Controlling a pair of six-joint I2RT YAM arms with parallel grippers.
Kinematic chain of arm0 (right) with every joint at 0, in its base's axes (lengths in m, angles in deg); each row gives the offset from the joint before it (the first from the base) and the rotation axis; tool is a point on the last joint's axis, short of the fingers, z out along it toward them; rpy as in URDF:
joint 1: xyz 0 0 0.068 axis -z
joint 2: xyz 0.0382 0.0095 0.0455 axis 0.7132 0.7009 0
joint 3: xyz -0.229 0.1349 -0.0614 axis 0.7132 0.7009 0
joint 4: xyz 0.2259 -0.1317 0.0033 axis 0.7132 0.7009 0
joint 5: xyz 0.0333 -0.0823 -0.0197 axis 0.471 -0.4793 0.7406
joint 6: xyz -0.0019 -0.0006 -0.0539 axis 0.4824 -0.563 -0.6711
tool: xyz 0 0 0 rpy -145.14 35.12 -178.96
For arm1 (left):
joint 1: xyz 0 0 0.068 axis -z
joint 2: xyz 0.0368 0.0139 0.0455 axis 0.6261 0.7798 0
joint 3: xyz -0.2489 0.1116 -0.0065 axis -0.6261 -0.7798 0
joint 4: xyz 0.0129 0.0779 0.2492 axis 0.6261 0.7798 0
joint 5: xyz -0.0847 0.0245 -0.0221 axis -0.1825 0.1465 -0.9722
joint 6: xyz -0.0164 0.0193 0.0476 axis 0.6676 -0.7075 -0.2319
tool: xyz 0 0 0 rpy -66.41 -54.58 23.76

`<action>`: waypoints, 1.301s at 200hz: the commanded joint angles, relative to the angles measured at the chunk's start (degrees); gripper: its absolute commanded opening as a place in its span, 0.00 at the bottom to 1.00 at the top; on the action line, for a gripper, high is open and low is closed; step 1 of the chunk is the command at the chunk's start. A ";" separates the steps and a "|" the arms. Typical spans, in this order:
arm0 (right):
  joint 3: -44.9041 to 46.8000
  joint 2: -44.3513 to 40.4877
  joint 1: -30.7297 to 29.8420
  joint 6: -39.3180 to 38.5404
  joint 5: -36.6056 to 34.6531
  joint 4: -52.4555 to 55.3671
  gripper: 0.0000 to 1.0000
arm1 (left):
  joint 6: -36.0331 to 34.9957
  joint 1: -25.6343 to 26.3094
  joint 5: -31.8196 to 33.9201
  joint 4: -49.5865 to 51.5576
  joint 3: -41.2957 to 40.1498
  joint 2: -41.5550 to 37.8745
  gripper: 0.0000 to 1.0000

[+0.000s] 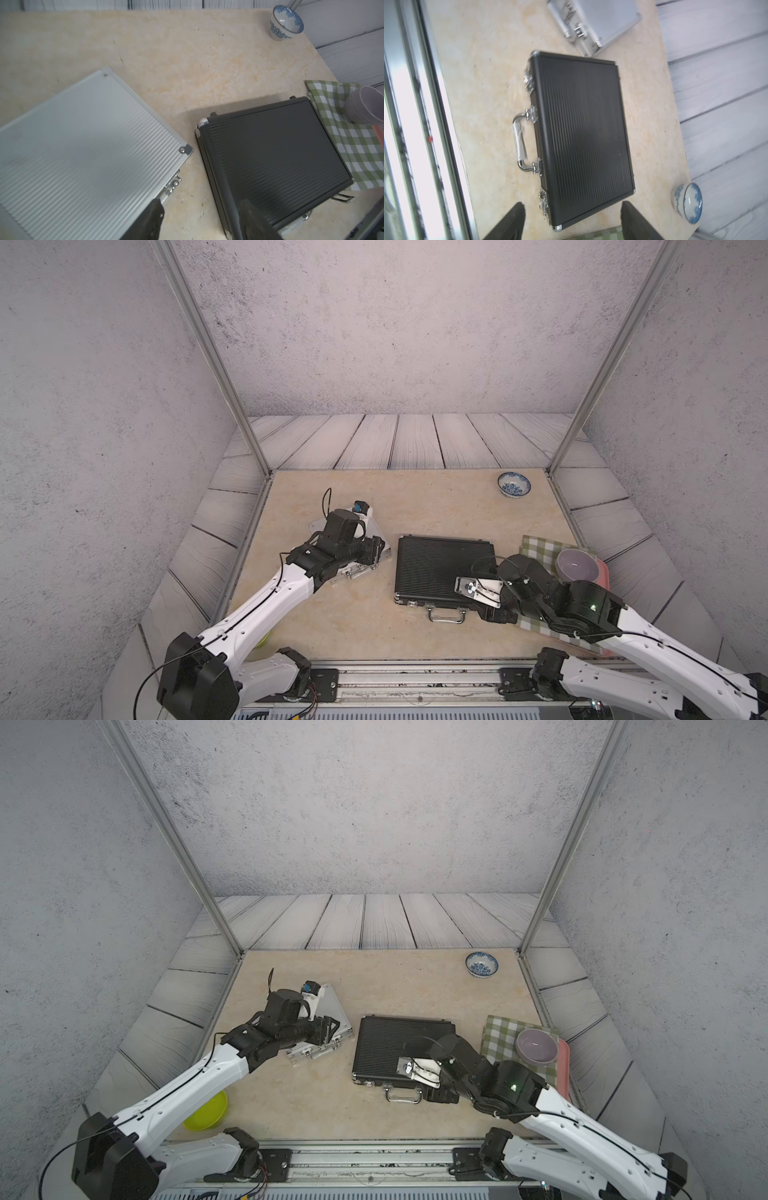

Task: Open the poker set cases
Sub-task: Open the case lid on the poker set case.

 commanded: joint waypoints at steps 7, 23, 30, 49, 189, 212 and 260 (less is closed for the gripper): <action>-10.49 7.50 0.27 18.42 -8.61 2.37 0.77 | 6.30 -0.35 -5.86 2.90 0.79 2.59 0.63; -15.17 13.10 1.15 30.62 -12.07 3.18 0.79 | 8.31 -0.44 -7.69 1.91 0.65 4.05 0.63; -16.15 15.19 2.16 36.32 -12.11 3.83 0.79 | 9.52 -0.44 -9.00 1.30 0.53 4.89 0.63; -14.69 18.77 9.76 50.63 -4.91 5.77 0.79 | 12.41 -0.46 -13.59 0.63 0.59 7.60 0.63; 20.66 7.97 42.04 65.33 26.92 -8.80 0.70 | 15.06 -0.44 -30.37 -4.65 -4.22 16.16 0.56; 22.44 8.94 44.01 64.98 31.14 -11.88 0.69 | 15.45 -0.44 -32.11 -5.61 -4.13 17.44 0.54; 23.04 10.48 45.53 62.79 33.35 -12.53 0.69 | 15.90 -0.44 -31.97 -6.98 -5.24 19.30 0.54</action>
